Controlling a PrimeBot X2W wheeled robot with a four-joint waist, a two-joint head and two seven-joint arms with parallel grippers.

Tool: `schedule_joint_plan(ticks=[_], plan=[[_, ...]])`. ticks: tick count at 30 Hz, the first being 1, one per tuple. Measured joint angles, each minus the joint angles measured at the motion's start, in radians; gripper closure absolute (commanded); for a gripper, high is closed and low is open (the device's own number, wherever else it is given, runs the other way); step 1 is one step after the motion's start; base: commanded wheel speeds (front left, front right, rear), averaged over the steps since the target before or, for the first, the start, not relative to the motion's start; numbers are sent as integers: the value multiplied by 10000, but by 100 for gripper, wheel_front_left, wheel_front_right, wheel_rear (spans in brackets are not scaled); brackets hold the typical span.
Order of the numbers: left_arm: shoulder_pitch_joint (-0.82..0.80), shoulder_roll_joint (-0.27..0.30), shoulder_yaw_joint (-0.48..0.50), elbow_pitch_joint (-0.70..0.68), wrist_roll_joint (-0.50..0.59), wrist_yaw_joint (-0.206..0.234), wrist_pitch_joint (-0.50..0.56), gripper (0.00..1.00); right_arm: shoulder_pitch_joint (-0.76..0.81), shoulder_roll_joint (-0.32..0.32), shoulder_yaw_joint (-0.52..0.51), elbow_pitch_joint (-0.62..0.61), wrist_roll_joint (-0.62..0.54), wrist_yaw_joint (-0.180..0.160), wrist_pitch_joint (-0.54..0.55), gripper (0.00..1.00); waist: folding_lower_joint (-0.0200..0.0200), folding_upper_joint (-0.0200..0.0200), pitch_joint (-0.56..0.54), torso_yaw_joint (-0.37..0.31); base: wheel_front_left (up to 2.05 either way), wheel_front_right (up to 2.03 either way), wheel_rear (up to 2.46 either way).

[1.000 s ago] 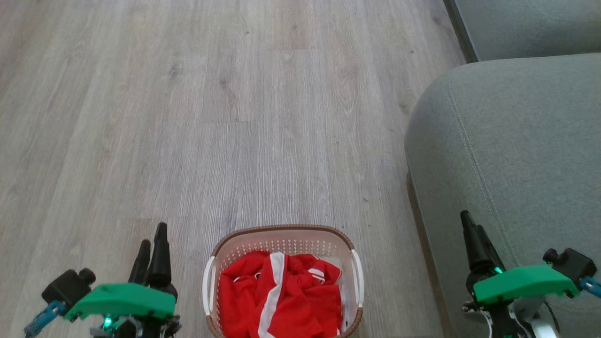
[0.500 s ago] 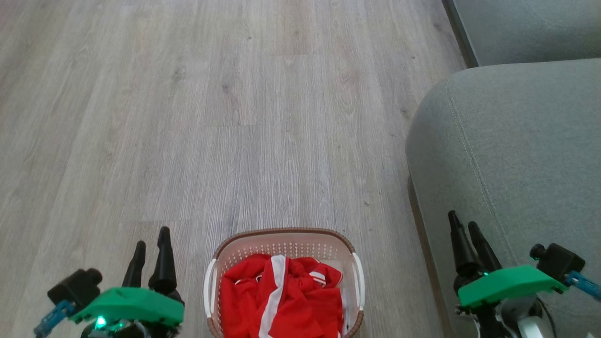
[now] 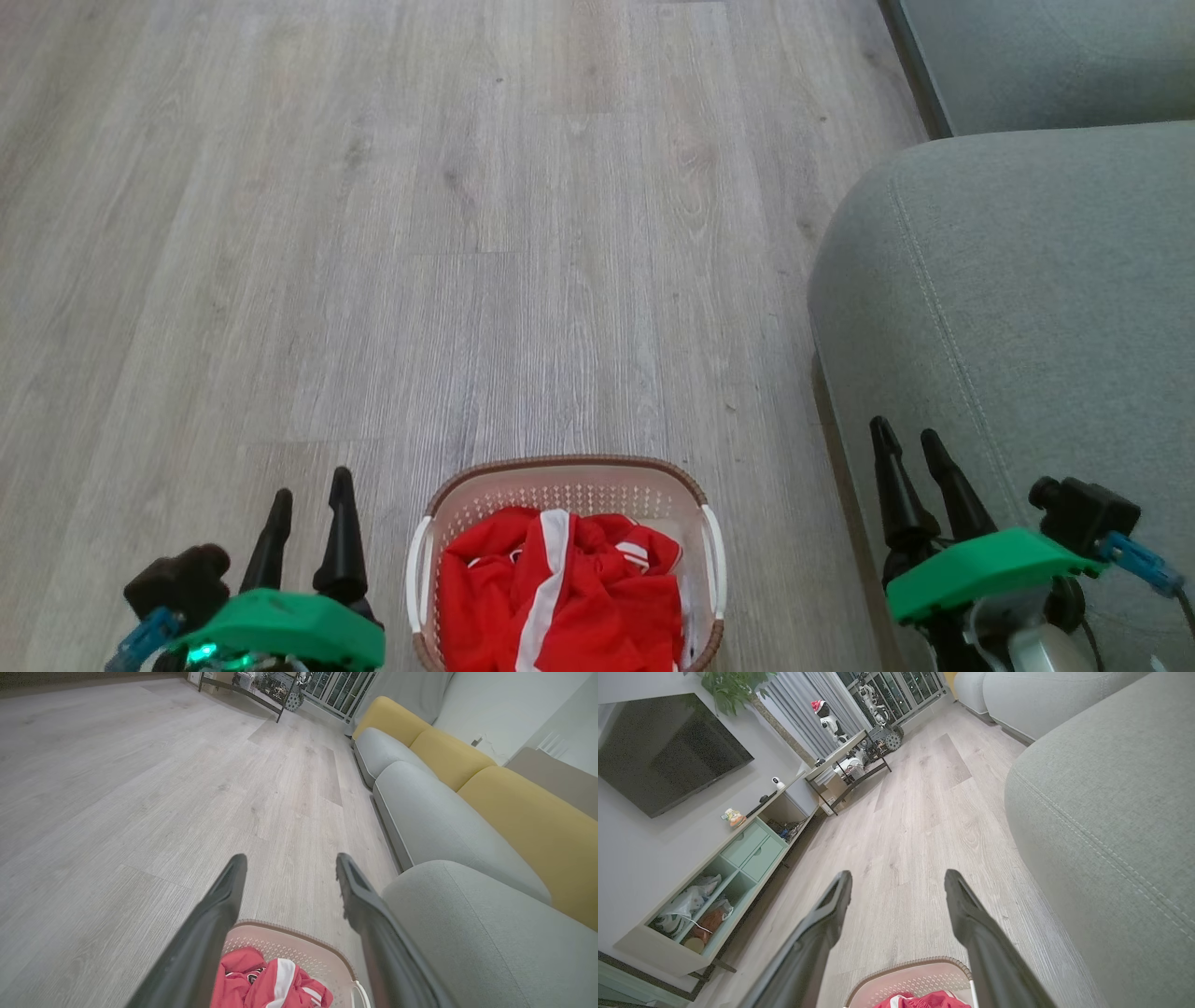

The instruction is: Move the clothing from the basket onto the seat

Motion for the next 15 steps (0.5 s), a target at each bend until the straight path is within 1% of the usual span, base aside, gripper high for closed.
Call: schedule_joint_plan(ticks=[5,15], plan=[[17,2,-52,-38,587,12,-180,0,1,0,67,-81,-610,0,-113,0,0,0,8,16,0,0,0],[234,12,-121,-42,1779,213,-470,0,1,-2,176,-196,-1822,0,-430,0,0,0,-12,15,0,0,0]])
